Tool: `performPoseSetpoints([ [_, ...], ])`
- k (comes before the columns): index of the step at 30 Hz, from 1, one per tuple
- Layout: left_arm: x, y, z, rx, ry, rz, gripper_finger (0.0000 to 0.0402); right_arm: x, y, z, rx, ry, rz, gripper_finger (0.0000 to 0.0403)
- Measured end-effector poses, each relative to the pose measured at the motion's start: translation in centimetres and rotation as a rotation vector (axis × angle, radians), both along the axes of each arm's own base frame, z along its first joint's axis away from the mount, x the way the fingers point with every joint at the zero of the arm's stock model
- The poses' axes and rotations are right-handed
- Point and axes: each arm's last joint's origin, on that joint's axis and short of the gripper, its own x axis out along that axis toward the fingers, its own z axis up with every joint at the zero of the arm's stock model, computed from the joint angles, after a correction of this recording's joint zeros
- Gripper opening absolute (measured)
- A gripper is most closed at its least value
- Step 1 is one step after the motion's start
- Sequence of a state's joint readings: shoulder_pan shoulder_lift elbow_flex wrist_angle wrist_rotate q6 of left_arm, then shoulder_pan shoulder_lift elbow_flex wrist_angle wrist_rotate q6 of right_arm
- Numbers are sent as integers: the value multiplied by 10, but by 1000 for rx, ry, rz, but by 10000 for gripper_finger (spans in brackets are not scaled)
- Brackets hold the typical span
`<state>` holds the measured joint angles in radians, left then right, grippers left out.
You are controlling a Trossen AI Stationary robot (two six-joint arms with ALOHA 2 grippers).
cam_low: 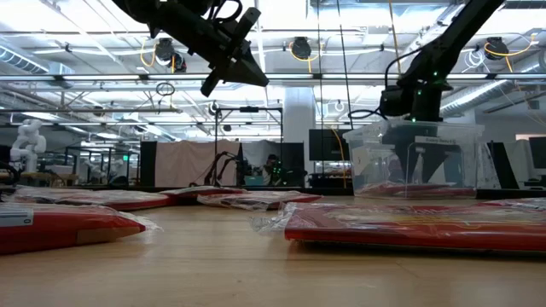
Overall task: Sort popcorn bags into baskets
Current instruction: Adjust the popcorn bag in the transparent container
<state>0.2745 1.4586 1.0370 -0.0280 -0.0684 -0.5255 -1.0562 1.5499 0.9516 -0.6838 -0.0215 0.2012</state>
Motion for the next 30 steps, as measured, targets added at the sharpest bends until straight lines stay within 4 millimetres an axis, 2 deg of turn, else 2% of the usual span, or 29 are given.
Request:
performPoseSetpoints([
  [20, 0, -1, -1, -12, 4, -15, 26, 1, -6, 2, -84, 10, -14, 318],
  [25, -1, -1, -2, 1, 24, -24, 26, 5, -7, -5, -58, 3, 44, 314],
  [30, -2, -1, -5, -5, 60, -29, 26, 14, -6, -11, -49, -14, 213, 296],
])
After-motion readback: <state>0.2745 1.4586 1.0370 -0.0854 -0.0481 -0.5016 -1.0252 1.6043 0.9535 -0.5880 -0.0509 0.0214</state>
